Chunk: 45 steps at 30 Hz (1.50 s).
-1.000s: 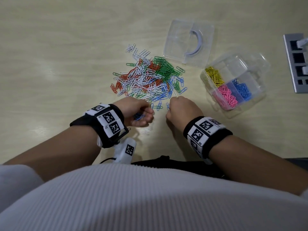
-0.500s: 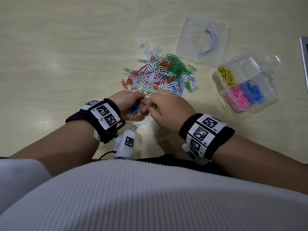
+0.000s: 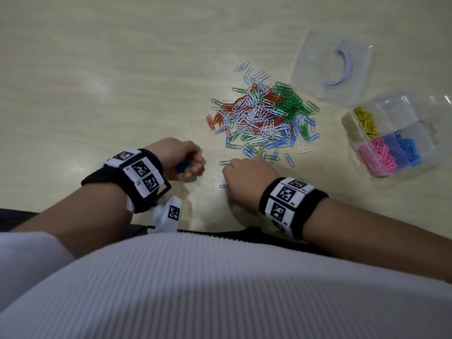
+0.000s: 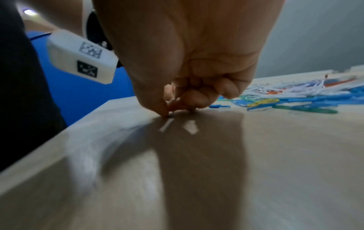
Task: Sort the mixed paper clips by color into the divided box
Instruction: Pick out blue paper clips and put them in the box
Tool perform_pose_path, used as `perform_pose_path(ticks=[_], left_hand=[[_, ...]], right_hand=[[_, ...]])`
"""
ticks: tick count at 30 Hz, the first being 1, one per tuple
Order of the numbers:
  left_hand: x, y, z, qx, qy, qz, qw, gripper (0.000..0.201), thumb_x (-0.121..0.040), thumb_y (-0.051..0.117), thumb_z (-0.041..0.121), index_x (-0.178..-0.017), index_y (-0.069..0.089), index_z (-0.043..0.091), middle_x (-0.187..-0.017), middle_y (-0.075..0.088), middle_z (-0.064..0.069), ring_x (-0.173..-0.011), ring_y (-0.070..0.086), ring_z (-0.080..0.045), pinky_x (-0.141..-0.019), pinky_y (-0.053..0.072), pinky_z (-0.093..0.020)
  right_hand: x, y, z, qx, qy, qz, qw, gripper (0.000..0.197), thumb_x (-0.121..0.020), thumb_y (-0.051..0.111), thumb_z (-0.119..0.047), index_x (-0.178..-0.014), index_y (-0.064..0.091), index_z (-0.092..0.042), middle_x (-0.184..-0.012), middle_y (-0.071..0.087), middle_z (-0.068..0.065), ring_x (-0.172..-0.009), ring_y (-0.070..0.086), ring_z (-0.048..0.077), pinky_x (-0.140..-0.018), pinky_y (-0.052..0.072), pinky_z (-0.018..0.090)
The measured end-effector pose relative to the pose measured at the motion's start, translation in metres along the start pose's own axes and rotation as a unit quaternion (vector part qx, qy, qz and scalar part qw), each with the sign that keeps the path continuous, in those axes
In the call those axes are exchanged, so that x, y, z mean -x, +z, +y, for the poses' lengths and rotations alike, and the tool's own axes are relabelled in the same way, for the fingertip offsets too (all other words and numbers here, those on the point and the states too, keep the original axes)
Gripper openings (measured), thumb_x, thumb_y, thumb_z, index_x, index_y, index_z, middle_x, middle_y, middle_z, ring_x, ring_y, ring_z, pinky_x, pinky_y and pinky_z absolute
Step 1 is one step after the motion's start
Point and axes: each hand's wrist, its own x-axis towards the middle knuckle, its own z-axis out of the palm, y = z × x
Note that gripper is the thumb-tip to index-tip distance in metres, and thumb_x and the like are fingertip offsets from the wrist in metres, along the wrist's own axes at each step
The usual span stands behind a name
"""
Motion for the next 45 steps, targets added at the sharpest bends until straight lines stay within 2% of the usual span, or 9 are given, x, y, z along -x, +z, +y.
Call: perform_pose_path(ticks=[6,10,16,26,29,33,36,40,45], left_hand=[[-0.001,0.009,-0.004,0.000,0.004,-0.057,0.998,0.038,-0.100,0.041,0.029,-0.082,0.064,0.004,-0.068,0.065,-0.010,-0.059,0.064,-0.016,-0.064,0.057,-0.028],[0.001,0.019,-0.004,0.017,0.020,-0.073,0.997,0.022,-0.093,0.049,0.016,-0.089,0.062,-0.001,-0.077,0.065,-0.016,-0.069,0.065,-0.024,-0.073,0.058,-0.037],[-0.005,0.014,-0.004,0.072,-0.020,-0.104,0.992,0.036,-0.101,0.040,0.027,-0.074,0.056,0.008,-0.055,0.053,-0.006,-0.048,0.051,-0.015,-0.046,0.048,-0.020],[-0.007,0.013,-0.003,0.056,-0.004,-0.101,0.993,0.035,-0.101,0.040,0.027,-0.080,0.058,0.006,-0.054,0.054,-0.008,-0.050,0.053,-0.016,-0.048,0.050,-0.021],[-0.008,0.018,0.002,0.052,0.000,-0.084,0.995,0.039,-0.101,0.039,0.031,-0.080,0.061,0.006,-0.058,0.059,-0.006,-0.055,0.058,-0.015,-0.050,0.053,-0.022],[-0.006,0.031,0.009,0.073,0.025,-0.064,0.995,0.023,-0.097,0.048,0.025,-0.090,0.061,0.007,-0.074,0.061,-0.007,-0.058,0.063,-0.016,-0.049,0.055,-0.022],[-0.006,0.039,0.015,0.080,0.014,-0.095,0.992,0.028,-0.100,0.044,0.025,-0.084,0.060,0.008,-0.062,0.063,-0.005,-0.051,0.062,-0.012,-0.043,0.049,-0.017],[-0.005,0.047,0.021,0.046,0.007,-0.093,0.995,0.035,-0.102,0.041,0.026,-0.078,0.058,0.008,-0.052,0.060,-0.003,-0.040,0.055,-0.008,-0.041,0.044,-0.014],[-0.002,0.057,0.024,-0.001,0.019,-0.087,0.996,0.034,-0.101,0.042,0.026,-0.080,0.060,0.006,-0.052,0.058,-0.005,-0.040,0.055,-0.010,-0.039,0.044,-0.016]], right_hand=[[-0.001,-0.011,-0.005,-0.109,0.024,0.110,0.988,0.022,-0.090,0.052,-0.033,-0.101,0.059,-0.015,-0.101,0.057,0.007,-0.090,0.059,0.031,-0.067,0.027,0.032],[-0.010,-0.027,-0.008,-0.180,0.007,0.133,0.975,0.017,-0.090,0.050,-0.031,-0.096,0.062,-0.019,-0.096,0.056,0.005,-0.086,0.058,0.030,-0.069,0.041,0.036],[-0.029,-0.018,0.026,-0.096,0.107,0.107,0.984,0.023,-0.095,0.044,-0.025,-0.112,0.058,-0.017,-0.109,0.054,0.007,-0.099,0.056,0.030,-0.077,0.046,0.039],[-0.031,-0.015,0.032,-0.079,0.098,0.095,0.988,0.012,-0.089,0.052,-0.018,-0.097,0.060,-0.016,-0.098,0.058,0.006,-0.094,0.057,0.031,-0.075,0.048,0.037],[-0.027,-0.023,0.030,-0.158,0.113,0.118,0.974,0.009,-0.087,0.054,-0.018,-0.094,0.050,-0.021,-0.094,0.061,0.003,-0.087,0.057,0.029,-0.070,0.042,0.034],[-0.011,-0.035,0.021,-0.297,0.056,0.141,0.943,0.009,-0.085,0.064,-0.022,-0.094,0.065,-0.023,-0.084,0.064,-0.007,-0.075,0.051,0.011,-0.066,0.034,0.025],[-0.001,-0.032,0.034,-0.326,0.099,0.181,0.922,0.012,-0.087,0.061,-0.019,-0.097,0.068,-0.022,-0.090,0.067,-0.006,-0.078,0.056,0.012,-0.071,0.041,0.025],[0.011,-0.017,0.069,-0.188,0.180,0.102,0.960,0.020,-0.089,0.058,-0.026,-0.108,0.063,-0.022,-0.109,0.057,0.003,-0.101,0.056,0.023,-0.082,0.043,0.032],[0.012,-0.006,0.071,-0.115,0.159,0.065,0.978,0.016,-0.089,0.053,-0.025,-0.103,0.060,-0.020,-0.104,0.055,0.004,-0.099,0.056,0.028,-0.074,0.043,0.035]])
